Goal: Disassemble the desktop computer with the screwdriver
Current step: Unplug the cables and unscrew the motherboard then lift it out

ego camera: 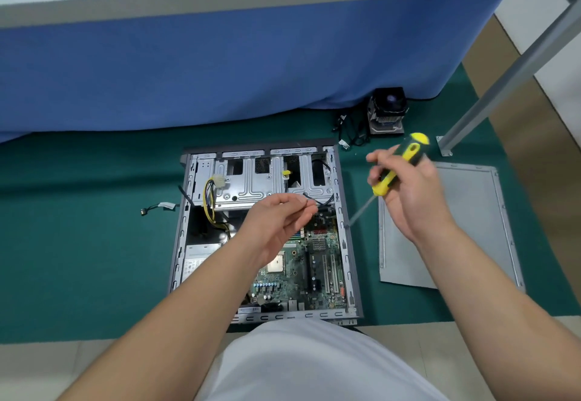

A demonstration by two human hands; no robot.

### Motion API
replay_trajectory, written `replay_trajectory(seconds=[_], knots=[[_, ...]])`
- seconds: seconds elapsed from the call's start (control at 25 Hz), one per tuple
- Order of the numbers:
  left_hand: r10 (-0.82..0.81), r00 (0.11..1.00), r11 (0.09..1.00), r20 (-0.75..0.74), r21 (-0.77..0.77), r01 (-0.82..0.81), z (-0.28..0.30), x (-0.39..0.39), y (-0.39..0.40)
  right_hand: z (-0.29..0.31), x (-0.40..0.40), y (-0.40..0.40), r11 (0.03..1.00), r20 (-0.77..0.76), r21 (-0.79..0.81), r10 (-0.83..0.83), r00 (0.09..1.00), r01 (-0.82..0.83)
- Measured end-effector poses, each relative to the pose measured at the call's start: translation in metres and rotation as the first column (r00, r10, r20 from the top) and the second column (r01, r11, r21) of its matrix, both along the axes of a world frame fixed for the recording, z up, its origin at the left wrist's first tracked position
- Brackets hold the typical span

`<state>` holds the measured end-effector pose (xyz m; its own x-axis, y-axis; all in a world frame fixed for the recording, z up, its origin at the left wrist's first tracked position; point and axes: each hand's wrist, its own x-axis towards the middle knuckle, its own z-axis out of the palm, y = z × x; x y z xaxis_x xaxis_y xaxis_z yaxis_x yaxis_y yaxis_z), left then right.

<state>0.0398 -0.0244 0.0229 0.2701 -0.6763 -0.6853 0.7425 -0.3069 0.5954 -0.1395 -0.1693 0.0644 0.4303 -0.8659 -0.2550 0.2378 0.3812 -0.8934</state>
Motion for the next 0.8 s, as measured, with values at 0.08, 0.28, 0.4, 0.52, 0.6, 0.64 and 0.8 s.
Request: replay_trajectory(seconds=[0.08, 0.28, 0.4, 0.52, 0.6, 0.64, 0.8], knots=[[-0.028, 1.000, 0.999, 0.010, -0.025, 0.028, 0.005, -0.001, -0.008, -0.002, 0.004, -0.001, 0.967, -0.275, -0.141, 0.167, 0.947, -0.211], [-0.124, 0.991, 0.991, 0.041, -0.040, 0.126, 0.011, -0.006, -0.025, -0.020, 0.014, 0.001, 0.798, -0.648, -0.270, 0.264, 0.715, -0.539], [-0.203, 0.968, 0.979, 0.144, 0.002, 0.205, 0.012, -0.011, -0.032, -0.030, 0.017, 0.001, 0.773, -0.696, -0.277, 0.249, 0.674, -0.571], [-0.258, 0.935, 0.966, 0.243, 0.033, 0.258, 0.015, -0.010, -0.038, -0.036, 0.015, -0.004, 0.751, -0.721, -0.275, 0.252, 0.645, -0.601], [-0.290, 0.920, 0.956, 0.265, 0.047, 0.288, 0.016, -0.007, -0.044, -0.037, 0.015, -0.009, 0.749, -0.715, -0.243, 0.291, 0.636, -0.616], [-0.300, 0.915, 0.953, 0.268, 0.053, 0.297, 0.016, -0.006, -0.048, -0.038, 0.015, -0.012, 0.751, -0.712, -0.231, 0.303, 0.634, -0.618], [-0.354, 0.877, 0.935, 0.326, 0.105, 0.338, 0.011, -0.003, -0.066, -0.047, 0.015, -0.024, 0.774, -0.721, -0.237, 0.265, 0.640, -0.587]])
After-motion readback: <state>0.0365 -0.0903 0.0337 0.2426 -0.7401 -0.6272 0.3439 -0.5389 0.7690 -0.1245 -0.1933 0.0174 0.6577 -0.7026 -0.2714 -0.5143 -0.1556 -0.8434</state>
